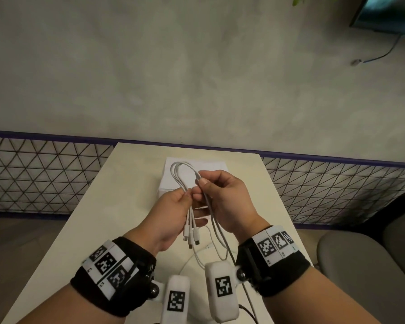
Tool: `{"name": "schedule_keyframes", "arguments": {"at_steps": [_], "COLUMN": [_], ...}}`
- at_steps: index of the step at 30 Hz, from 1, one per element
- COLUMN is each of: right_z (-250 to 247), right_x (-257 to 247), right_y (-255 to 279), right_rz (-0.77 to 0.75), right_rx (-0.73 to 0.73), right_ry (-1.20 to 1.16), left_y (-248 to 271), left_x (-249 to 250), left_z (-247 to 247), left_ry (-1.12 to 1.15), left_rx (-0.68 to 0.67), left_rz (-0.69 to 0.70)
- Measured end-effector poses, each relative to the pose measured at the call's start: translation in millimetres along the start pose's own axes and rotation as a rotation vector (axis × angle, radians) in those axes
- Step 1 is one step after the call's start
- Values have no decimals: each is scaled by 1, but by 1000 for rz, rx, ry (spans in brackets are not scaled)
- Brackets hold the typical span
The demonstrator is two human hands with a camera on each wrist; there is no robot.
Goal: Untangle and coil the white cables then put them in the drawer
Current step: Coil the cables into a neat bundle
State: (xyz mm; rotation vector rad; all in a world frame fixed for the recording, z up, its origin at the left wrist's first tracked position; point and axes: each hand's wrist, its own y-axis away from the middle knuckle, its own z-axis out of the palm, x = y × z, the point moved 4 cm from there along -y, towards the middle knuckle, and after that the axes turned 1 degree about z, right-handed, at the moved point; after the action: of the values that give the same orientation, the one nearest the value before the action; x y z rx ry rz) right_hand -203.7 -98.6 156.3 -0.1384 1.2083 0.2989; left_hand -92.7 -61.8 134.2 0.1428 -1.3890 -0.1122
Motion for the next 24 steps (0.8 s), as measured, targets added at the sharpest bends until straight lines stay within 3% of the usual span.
{"name": "schedule_keyframes", "arguments": {"at_steps": [6, 12, 20, 24], "right_z": [1, 2, 4, 2], "right_x": [3, 0, 4, -15], "right_y": [-2, -2, -3, -3], "right_rz": [28, -79, 18, -84], "right_rx": [36, 34, 7, -93], "right_ry": [-135, 207, 220, 326], "left_y": [-1, 3, -1, -1], "left_x": [-1, 0, 0, -3], "left_z": [-1, 0, 5, 1], "left_ry": [-3, -62, -219, -325], "left_rx": [34, 38, -7, -20], "left_rz": [46, 88, 124, 83]}}
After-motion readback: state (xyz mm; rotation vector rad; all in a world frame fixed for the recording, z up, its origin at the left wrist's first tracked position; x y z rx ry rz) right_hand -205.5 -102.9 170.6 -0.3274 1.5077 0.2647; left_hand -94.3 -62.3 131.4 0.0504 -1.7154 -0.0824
